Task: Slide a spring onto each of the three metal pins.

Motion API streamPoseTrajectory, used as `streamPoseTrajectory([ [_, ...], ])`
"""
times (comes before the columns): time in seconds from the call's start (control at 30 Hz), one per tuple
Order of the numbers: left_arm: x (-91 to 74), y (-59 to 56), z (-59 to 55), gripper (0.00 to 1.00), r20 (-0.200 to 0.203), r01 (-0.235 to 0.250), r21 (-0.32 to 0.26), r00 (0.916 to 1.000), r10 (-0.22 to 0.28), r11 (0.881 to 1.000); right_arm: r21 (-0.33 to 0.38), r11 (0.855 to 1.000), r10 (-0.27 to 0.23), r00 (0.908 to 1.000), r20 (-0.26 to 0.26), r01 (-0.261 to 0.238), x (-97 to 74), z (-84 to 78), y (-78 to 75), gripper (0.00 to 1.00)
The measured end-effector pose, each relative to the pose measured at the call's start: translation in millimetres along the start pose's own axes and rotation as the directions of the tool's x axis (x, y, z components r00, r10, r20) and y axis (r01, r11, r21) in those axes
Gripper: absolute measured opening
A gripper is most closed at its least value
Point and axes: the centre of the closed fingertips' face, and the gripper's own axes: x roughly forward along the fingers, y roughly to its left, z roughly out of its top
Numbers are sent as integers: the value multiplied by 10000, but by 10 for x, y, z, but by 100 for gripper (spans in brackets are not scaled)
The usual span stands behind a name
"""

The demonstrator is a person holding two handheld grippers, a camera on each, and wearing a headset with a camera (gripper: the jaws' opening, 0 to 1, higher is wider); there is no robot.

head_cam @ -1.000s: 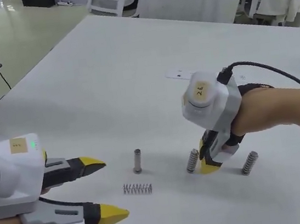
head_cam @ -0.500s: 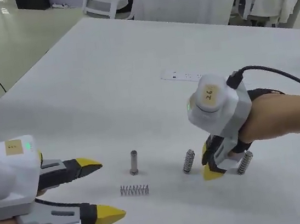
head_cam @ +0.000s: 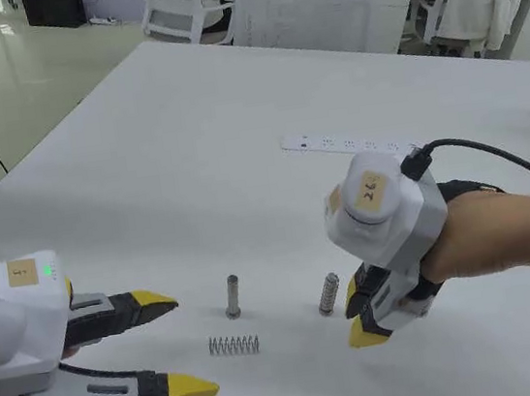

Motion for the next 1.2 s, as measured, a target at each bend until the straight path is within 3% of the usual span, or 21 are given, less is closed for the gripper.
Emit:
streamPoseTrajectory([
  [0.5, -17, -18, 8, 54, -28, -18, 58, 10000, 18, 10000, -316, 9994, 180, 9978, 632, -161, 56, 315, 171, 16],
  [0.9, -31, -45, -14, 54, -92, 1, 71, 10000, 0, 10000, -531, 9985, 207, 9942, 1055, -152, 162, 624, 173, 16],
  [1.2, -45, -46, -35, 53, -143, -6, 70, 9999, 7, 10000, -561, 9983, 226, 9921, 1238, -157, 271, 768, 147, 16],
])
